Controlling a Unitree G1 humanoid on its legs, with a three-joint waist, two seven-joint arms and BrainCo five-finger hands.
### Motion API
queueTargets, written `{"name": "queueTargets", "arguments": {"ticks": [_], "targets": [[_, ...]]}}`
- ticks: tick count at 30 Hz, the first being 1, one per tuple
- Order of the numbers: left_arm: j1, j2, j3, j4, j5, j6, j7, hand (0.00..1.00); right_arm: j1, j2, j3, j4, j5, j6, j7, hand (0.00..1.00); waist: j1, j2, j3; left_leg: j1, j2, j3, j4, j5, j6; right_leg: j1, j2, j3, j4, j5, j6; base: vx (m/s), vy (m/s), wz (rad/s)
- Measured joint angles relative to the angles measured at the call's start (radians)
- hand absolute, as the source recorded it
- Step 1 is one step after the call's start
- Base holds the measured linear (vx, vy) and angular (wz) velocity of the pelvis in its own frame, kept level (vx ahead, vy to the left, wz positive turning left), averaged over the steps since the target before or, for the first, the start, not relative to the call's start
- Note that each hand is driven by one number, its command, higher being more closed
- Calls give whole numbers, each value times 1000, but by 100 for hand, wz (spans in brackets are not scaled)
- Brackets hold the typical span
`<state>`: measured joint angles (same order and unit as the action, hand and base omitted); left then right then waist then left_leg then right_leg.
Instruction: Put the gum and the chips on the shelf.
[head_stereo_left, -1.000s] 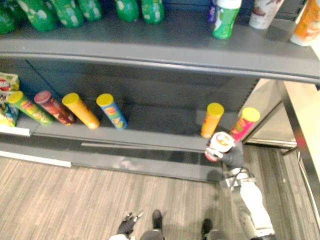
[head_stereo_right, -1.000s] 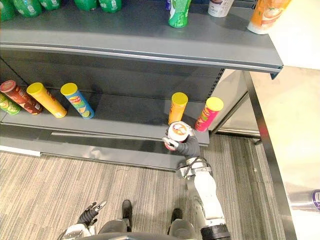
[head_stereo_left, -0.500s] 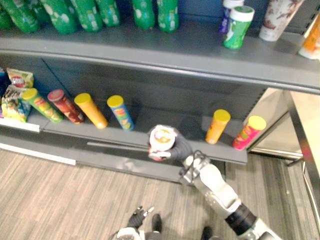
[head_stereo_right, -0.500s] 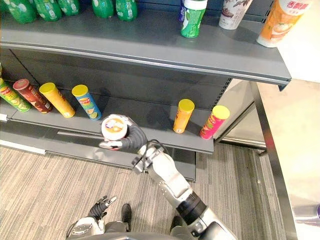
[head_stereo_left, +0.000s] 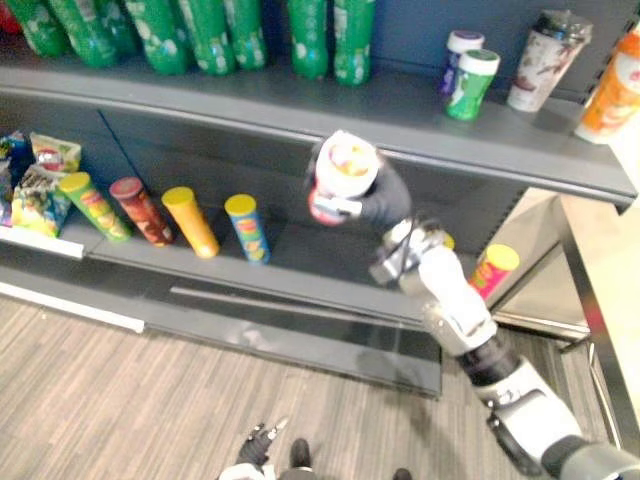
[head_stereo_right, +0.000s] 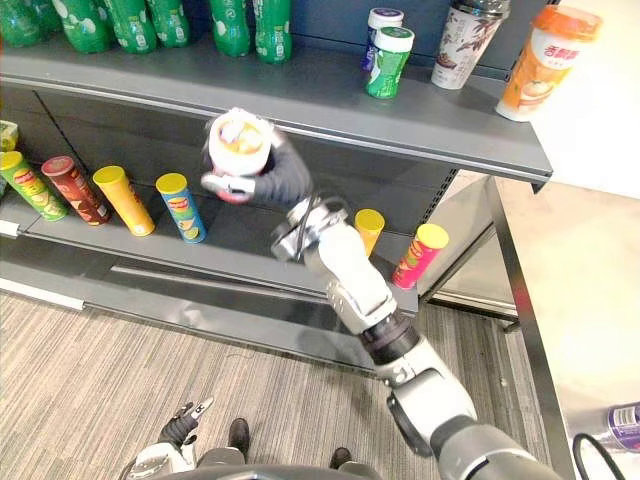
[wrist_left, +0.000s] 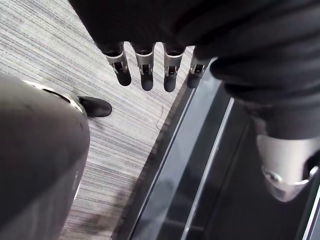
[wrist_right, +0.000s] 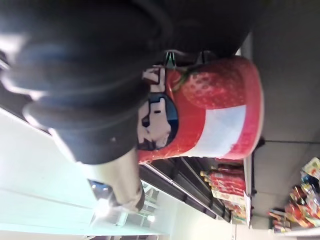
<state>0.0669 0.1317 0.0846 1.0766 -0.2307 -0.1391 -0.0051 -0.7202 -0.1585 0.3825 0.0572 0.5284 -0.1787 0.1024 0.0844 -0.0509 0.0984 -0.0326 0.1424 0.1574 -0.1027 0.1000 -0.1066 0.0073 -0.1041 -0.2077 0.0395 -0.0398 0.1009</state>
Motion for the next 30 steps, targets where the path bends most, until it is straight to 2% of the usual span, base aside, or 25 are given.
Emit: {"name": "queueTargets", "arguments": {"ticks": [7,12,19,23,30], "targets": [[10,20,0,0,11,18,-3,0,-191,-98,-126,119,-9,-1,-72,100,2,-3,-2,0,1,1,0,9,5,0,2,0,-1,0,0,5,0,0],[19,26,0,0,16,18,-3,0,-279,-170,-156,194,-9,0,-100,100,1,-5,-3,2,6,8,0,10,3,-1,8,8,-3,3,-4,15,-4,-4],[17,27,-1,0,15,18,-10,0,-301,-185,-179,260,-10,7,-116,100,-5,-6,-4,5,21,24,0,13,-2,-9,22,23,-5,11,-15,-15,-11,-9],[16,27,-2,0,10,18,-13,0,-301,-197,-179,278,-13,36,-113,100,-4,-6,-4,0,25,29,-1,14,-2,-18,26,28,-6,12,-17,-14,-2,-5],[17,28,-7,0,10,18,-22,0,-297,-197,-176,312,-21,64,-67,100,-4,-7,-3,1,25,43,-1,14,-2,-19,27,40,-17,25,-17,14,6,-5]]}}
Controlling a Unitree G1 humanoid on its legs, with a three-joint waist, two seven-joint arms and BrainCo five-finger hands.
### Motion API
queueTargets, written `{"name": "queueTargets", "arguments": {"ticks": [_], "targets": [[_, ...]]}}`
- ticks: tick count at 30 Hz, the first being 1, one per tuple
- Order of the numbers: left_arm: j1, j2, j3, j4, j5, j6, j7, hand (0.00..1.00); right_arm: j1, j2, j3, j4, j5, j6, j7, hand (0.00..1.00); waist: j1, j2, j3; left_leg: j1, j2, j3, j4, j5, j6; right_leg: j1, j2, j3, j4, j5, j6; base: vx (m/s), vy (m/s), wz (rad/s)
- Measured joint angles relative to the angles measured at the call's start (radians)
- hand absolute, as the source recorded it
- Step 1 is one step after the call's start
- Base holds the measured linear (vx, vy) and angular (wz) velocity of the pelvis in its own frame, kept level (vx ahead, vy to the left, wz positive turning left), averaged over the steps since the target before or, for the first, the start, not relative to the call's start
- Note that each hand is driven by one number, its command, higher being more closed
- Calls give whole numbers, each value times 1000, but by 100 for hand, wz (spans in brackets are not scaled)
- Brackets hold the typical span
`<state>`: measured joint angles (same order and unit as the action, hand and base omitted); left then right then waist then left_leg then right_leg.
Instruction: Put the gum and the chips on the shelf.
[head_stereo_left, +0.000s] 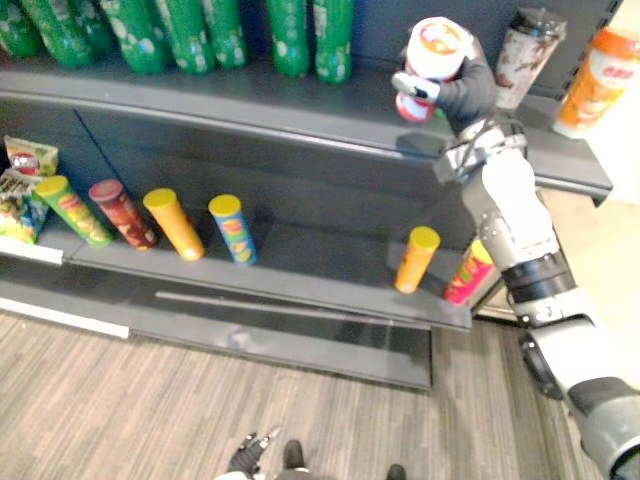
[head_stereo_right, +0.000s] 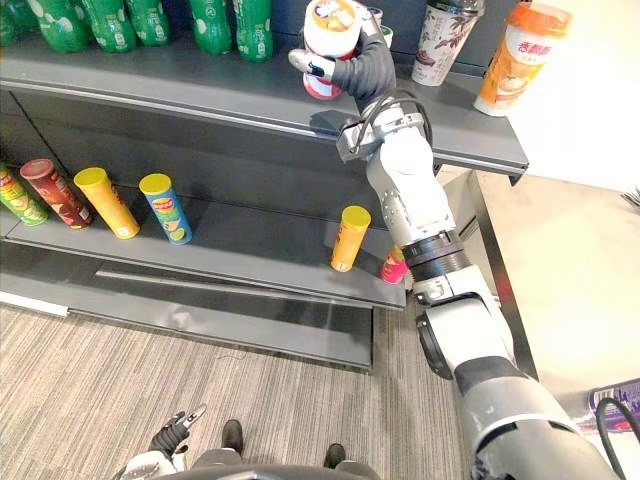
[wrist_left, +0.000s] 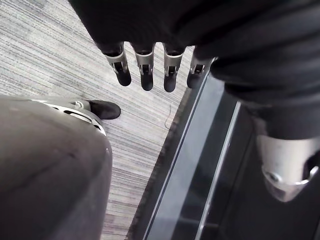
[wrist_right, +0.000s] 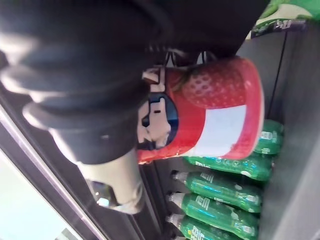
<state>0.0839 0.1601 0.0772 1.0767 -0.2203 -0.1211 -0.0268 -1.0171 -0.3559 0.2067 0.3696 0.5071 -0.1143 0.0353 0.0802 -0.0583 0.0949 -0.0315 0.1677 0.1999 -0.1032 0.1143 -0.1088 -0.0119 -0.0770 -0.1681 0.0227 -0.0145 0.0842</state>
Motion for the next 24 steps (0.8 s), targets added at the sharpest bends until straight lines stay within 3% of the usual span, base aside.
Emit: {"name": "queueTargets", "arguments": {"ticks": [8,24], "targets": [[-1,2,-1,0,0,0,-14,0,10,0,1,90,-8,21,11,100,-1,-5,0,0,0,6,0,2,0,1,1,7,-11,8,0,5,1,-2],[-4,9,1,0,-2,-1,-16,0,16,1,-44,168,-78,20,-6,100,1,-29,1,-1,0,5,-1,4,2,3,2,9,-19,10,2,0,0,0]]}}
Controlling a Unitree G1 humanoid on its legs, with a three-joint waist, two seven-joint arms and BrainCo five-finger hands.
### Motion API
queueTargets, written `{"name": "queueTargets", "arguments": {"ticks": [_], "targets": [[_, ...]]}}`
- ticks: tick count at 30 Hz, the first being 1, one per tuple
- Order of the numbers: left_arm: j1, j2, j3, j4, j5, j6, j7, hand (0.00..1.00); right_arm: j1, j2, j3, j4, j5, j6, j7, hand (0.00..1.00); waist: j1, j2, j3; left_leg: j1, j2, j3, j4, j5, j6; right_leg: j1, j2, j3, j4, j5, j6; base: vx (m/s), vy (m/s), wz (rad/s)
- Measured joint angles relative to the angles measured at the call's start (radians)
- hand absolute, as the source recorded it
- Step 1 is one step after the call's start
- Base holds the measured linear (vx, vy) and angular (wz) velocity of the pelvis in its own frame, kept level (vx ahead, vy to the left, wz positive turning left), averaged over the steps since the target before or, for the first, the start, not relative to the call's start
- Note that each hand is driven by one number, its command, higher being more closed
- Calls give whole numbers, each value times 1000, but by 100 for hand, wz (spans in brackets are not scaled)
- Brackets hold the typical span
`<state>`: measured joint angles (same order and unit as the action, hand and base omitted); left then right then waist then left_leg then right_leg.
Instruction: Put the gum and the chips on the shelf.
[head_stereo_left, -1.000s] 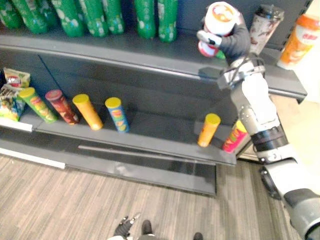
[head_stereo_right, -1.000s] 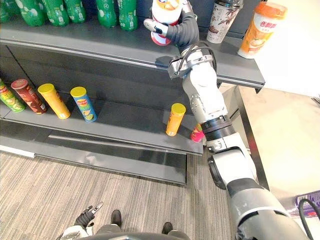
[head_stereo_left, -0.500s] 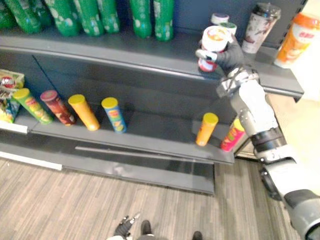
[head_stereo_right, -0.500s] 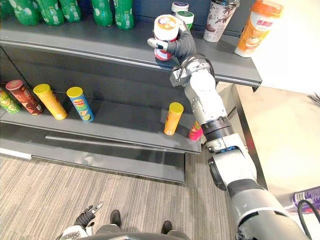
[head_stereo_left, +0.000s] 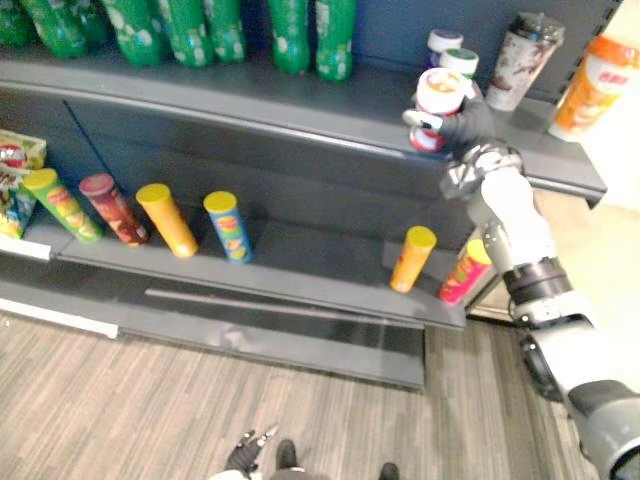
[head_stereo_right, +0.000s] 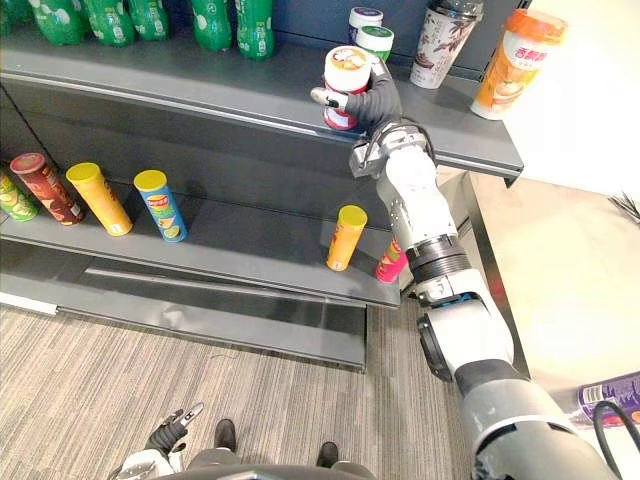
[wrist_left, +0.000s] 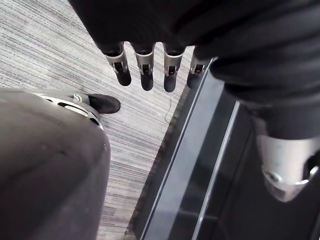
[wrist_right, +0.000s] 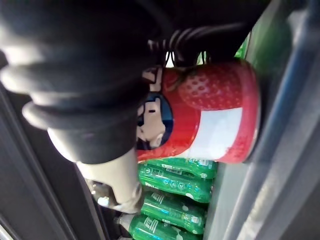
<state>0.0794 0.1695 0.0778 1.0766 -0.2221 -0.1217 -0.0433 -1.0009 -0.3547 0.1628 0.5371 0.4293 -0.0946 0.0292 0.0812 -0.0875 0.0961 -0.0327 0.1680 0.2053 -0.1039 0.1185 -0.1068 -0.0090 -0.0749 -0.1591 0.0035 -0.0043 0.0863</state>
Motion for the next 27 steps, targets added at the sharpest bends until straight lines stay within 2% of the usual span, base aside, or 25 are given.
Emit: {"name": "queueTargets", "arguments": {"ticks": [8,24,25,27], "targets": [[-2,0,6,0,0,0,0,0,0,0,-45,31,-76,0,-19,100,1,-6,5,-1,0,0,0,-1,-1,0,0,0,-1,0,0,0,0,0],[-16,0,7,0,-2,0,1,0,-52,0,-86,83,-80,-1,-31,100,1,-8,32,-1,-1,-2,0,-2,-2,1,0,-3,-3,0,0,0,0,0],[-16,0,7,0,-2,0,1,0,-62,0,-87,96,-80,-1,-33,0,1,-8,34,-1,-1,-2,0,-2,-2,1,0,-3,-3,0,0,0,0,0],[-17,0,8,-2,-2,-1,1,0,-70,0,-89,103,-79,-1,-34,0,1,-8,38,-1,-1,-2,0,-2,-2,2,0,-4,-3,0,0,0,0,0]]}}
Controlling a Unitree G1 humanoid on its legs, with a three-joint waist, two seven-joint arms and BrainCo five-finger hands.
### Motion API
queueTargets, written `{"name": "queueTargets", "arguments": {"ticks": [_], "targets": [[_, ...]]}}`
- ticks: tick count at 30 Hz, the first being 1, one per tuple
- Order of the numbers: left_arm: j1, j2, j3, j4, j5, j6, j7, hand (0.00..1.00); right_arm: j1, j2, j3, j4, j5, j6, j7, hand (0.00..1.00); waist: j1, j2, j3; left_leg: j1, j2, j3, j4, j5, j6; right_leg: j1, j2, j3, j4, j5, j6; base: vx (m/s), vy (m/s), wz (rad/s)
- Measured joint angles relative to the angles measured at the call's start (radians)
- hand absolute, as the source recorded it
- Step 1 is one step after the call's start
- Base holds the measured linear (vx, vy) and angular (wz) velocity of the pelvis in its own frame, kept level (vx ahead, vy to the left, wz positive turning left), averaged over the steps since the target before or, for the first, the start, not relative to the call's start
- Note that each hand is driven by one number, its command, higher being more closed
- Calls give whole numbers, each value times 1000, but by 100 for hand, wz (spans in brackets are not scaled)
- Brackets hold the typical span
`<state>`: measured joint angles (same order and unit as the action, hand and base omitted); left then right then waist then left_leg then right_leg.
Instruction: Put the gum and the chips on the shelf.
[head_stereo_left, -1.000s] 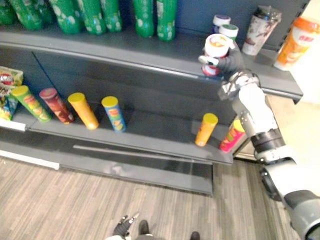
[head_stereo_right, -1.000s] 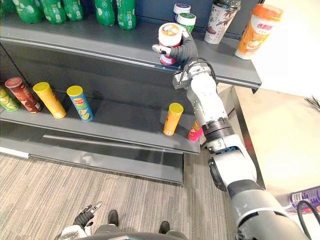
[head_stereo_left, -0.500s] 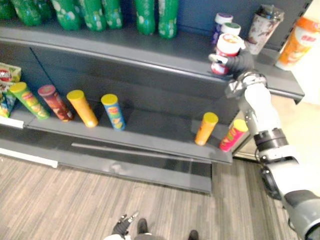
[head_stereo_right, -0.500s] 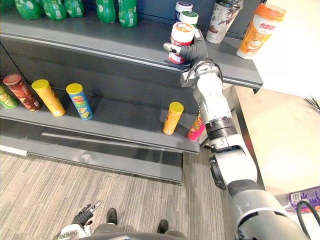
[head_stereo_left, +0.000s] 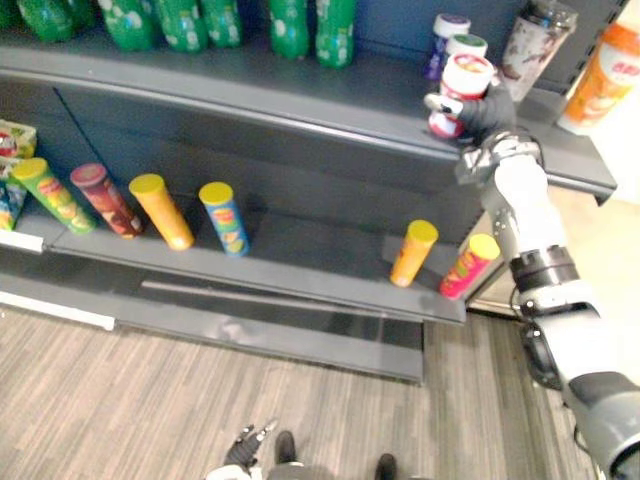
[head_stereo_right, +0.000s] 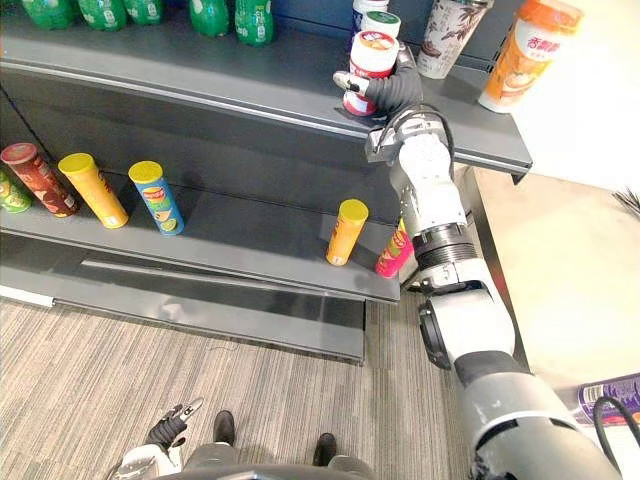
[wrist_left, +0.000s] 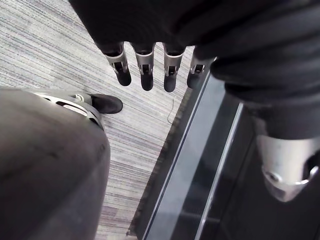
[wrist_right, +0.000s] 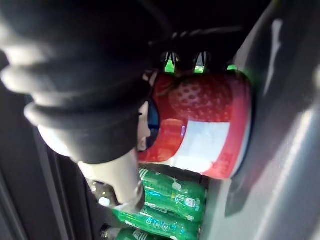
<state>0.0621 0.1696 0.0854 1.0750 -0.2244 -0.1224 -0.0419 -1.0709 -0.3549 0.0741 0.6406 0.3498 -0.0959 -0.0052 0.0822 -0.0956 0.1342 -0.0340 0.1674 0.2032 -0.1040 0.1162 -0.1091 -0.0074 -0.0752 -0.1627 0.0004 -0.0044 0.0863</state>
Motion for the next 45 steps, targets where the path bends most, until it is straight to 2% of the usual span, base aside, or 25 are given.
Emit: {"name": "queueTargets", "arguments": {"ticks": [19,30,36,43,45], "targets": [[-4,0,1,-1,1,0,3,0,0,0,-20,-12,6,-2,8,0,-2,-1,10,3,-1,2,0,-1,0,3,0,1,0,0,0,0,0,0],[4,0,20,-1,3,1,6,0,26,-3,-20,-157,90,-7,-10,0,-14,-2,10,14,0,2,0,0,0,14,0,1,0,0,0,0,0,0],[6,0,31,-1,5,1,7,0,9,-68,-21,-257,91,-48,-36,0,-20,-2,10,16,1,3,0,-1,-1,16,0,1,-1,0,0,0,0,0],[9,1,31,-1,5,2,16,0,-9,-90,-29,-361,131,-80,-57,0,-28,-2,9,18,2,8,0,-1,-1,15,2,7,-1,0,0,0,0,0],[11,2,32,-1,8,2,17,0,3,-105,-36,-455,131,-87,-56,0,-36,-4,8,18,2,11,0,-1,-1,14,2,11,-2,0,0,0,0,-3]]}}
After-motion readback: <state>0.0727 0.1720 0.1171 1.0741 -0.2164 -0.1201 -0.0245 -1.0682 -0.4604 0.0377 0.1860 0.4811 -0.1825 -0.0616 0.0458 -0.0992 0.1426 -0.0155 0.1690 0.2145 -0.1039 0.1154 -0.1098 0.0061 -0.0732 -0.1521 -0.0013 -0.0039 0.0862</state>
